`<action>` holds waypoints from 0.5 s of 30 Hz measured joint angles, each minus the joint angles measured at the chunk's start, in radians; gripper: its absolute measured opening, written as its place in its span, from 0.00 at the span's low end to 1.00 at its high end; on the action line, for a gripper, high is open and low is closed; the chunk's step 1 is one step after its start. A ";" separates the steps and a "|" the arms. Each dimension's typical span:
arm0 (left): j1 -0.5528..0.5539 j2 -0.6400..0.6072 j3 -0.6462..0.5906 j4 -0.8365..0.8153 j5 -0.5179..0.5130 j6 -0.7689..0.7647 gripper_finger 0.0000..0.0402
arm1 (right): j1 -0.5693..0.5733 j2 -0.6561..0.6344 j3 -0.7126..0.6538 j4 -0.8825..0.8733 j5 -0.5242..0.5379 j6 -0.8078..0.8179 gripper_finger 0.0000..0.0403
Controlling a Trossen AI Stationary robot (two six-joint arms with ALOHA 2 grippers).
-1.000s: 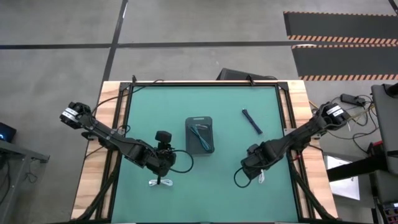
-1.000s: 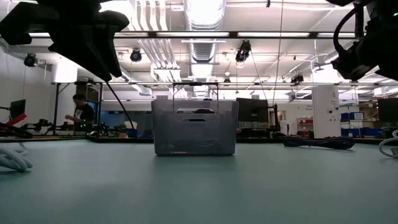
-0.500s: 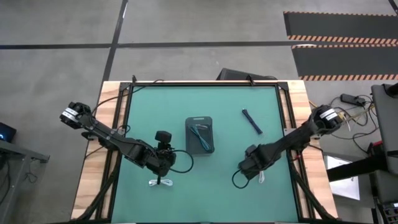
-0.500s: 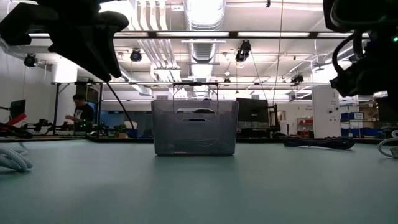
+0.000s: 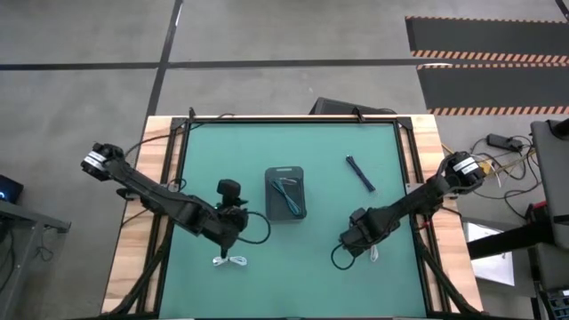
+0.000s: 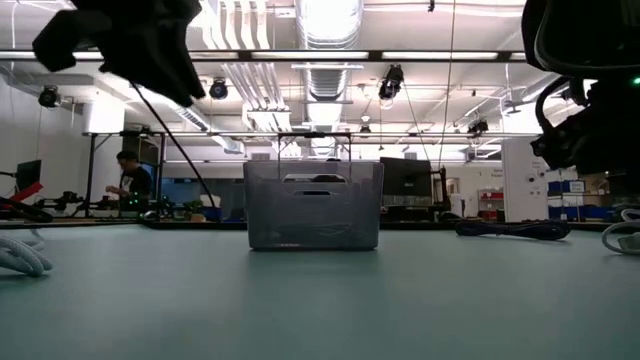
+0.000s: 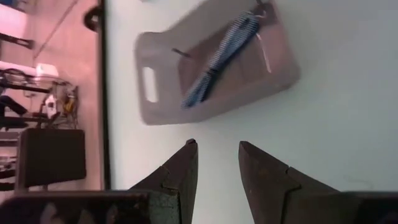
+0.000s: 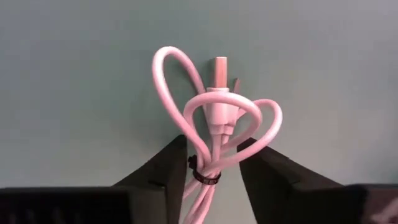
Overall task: Pick and place USB-C Cables
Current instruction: Put the right white charger cable into the black bin
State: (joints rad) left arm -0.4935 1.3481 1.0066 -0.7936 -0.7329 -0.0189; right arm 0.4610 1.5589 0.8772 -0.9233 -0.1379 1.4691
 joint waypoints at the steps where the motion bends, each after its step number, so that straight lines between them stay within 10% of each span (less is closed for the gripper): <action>1: 0.000 -0.014 -0.001 -0.002 -0.012 -0.001 0.25 | 0.000 0.000 0.000 0.001 0.004 0.001 0.28; 15: -0.006 -0.286 -0.095 0.047 -0.032 -0.079 0.25 | 0.000 -0.002 -0.001 0.019 0.033 -0.003 0.07</action>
State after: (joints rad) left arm -0.4995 1.0626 0.9112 -0.7469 -0.7647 -0.0982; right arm 0.4606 1.5574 0.8764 -0.9039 -0.1049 1.4661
